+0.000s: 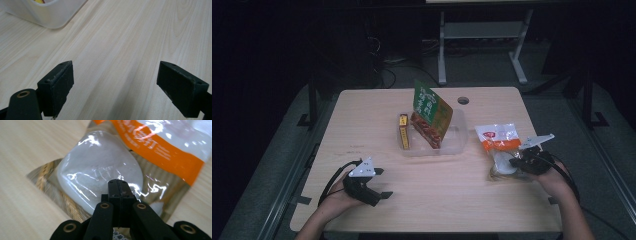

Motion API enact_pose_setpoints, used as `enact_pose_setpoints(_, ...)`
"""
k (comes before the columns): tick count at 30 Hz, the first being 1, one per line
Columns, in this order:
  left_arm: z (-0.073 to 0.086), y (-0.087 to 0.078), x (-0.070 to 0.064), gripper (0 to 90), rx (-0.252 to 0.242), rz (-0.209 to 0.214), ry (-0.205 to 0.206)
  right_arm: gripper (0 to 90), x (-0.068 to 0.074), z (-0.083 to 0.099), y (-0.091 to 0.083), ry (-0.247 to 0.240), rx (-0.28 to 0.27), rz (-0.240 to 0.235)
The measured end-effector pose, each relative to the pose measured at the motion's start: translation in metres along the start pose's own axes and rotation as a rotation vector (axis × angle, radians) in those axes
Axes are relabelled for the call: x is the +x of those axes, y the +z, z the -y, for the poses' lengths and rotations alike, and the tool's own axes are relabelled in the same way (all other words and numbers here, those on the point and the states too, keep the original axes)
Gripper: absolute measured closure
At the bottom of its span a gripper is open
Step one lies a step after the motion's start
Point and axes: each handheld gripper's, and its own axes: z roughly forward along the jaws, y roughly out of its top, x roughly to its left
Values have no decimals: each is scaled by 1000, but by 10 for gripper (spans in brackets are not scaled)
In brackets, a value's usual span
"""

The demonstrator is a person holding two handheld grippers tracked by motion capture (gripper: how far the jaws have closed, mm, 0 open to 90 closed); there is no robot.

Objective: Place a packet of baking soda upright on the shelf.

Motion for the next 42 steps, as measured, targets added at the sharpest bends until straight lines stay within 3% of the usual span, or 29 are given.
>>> enact_pose_setpoints(6,-1,1,-1,137,-3,3,2,900,14,1,-1,-33,1,-55)
enact_pose_setpoints(14,-1,1,-1,137,-6,6,0,900,36,-12,10,-102,-6,-149)
enact_pose_setpoints(16,-2,0,-1,137,-8,5,2,900,40,-16,12,-128,-12,-141)
enact_pose_setpoints(19,-2,0,-1,137,-10,6,3,900,37,-19,14,-115,-16,-118)
enact_pose_setpoints(23,-2,0,-1,136,-9,6,6,900,32,-18,16,-114,-7,-132)
enact_pose_setpoints(27,-2,-1,0,137,-4,6,8,900,35,-16,16,-115,-10,-159)
enact_pose_setpoints(31,-2,-1,-1,137,-9,7,6,900,41,-17,20,-118,-27,-220)
enact_pose_setpoints(42,-3,-3,-2,137,-16,5,12,900,80,-34,34,-204,-29,-305)
